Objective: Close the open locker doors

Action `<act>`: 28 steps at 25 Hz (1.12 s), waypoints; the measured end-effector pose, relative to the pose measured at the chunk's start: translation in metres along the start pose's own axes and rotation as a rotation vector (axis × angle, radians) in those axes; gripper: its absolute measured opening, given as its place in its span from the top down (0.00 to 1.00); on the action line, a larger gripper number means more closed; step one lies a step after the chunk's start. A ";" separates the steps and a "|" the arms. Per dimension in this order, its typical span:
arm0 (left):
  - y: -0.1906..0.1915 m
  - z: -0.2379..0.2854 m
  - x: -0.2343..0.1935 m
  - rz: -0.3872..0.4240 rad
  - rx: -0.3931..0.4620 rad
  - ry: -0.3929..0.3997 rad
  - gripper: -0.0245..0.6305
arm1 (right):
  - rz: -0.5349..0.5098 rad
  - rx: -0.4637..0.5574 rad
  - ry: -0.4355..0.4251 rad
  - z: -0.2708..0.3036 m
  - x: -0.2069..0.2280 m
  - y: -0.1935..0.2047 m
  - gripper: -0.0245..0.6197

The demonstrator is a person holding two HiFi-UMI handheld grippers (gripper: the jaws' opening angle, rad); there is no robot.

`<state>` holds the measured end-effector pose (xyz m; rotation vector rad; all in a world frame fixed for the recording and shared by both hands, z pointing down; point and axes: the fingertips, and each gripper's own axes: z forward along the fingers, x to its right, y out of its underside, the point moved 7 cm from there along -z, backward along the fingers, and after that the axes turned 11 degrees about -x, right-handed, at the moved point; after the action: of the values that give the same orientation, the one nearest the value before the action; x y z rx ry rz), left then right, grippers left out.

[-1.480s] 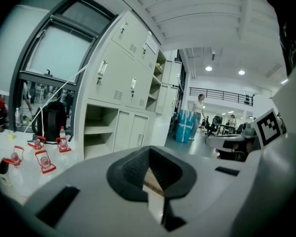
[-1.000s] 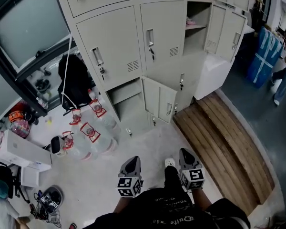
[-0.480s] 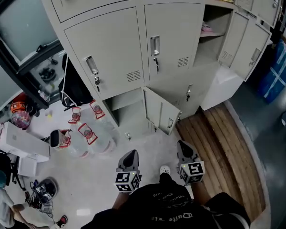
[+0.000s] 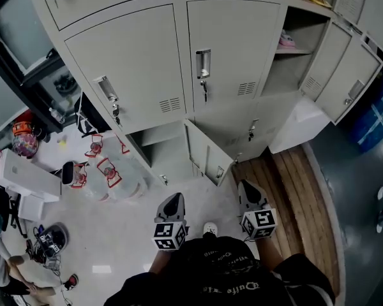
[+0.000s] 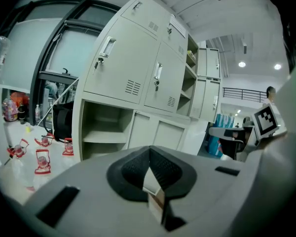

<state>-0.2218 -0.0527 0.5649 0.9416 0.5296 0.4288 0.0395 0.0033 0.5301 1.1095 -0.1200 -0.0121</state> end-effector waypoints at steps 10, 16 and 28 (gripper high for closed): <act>-0.003 0.021 0.009 -0.043 0.009 -0.077 0.95 | 0.016 -0.027 -0.199 0.040 0.035 -0.021 0.75; 0.004 0.002 -0.011 -0.100 0.018 -0.155 0.95 | 0.043 -0.075 -0.344 0.059 0.037 -0.024 0.75; 0.021 -0.022 -0.029 -0.142 -0.002 -0.206 0.95 | 0.020 -0.122 -0.396 0.076 0.045 -0.026 0.81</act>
<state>-0.2600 -0.0436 0.5792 0.9277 0.4048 0.2013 0.0781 -0.0789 0.5442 0.9726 -0.4786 -0.2197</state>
